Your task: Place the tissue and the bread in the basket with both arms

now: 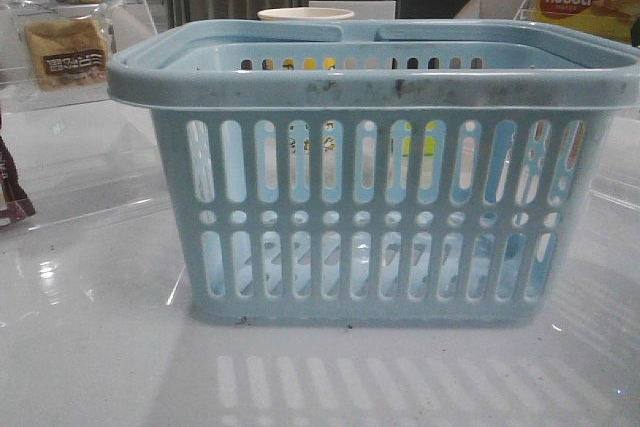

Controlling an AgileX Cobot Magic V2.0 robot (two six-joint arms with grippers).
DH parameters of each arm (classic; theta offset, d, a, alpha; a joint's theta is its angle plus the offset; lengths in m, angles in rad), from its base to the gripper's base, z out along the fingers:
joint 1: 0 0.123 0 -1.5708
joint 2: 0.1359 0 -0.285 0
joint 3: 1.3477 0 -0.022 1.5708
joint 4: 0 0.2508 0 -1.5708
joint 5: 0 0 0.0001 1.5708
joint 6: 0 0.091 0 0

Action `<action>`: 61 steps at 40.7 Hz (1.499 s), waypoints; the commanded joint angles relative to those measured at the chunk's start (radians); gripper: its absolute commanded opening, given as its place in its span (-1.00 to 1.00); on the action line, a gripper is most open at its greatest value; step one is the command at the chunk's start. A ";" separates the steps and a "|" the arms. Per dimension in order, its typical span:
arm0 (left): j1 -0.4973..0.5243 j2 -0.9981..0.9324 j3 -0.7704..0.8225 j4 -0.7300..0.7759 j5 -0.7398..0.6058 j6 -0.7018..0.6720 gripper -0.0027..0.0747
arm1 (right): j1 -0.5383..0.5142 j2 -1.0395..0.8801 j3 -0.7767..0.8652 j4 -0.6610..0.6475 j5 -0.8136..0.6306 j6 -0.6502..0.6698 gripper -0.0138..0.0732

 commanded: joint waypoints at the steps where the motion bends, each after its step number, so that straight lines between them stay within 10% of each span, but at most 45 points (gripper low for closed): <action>1: 0.002 0.000 -0.033 -0.008 -0.077 -0.008 0.30 | -0.006 -0.052 -0.039 0.008 -0.088 -0.001 -0.05; 34: 0.002 0.000 -0.033 -0.008 -0.077 -0.008 0.30 | 0.117 -0.360 -0.039 0.107 0.153 -0.016 -0.22; 61: 0.002 0.000 -0.033 -0.008 -0.085 -0.008 0.30 | 0.584 -0.643 0.068 0.124 0.361 -0.243 -0.22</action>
